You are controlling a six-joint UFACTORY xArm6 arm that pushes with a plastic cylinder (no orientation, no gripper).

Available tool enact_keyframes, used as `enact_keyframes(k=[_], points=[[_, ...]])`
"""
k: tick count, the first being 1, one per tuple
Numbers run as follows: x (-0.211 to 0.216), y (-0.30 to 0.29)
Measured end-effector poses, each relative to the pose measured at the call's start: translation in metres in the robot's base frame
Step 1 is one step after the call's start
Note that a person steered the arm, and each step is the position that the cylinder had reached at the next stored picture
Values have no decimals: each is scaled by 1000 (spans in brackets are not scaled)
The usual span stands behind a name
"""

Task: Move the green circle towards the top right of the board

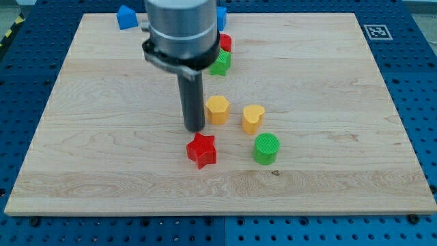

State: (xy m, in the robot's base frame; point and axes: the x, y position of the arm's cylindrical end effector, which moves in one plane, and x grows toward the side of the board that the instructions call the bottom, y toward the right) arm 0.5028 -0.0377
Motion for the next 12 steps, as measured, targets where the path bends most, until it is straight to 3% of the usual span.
enact_keyframes(k=[3,6,9,12], points=[[58,116],[56,189],[8,182],[-109,208]])
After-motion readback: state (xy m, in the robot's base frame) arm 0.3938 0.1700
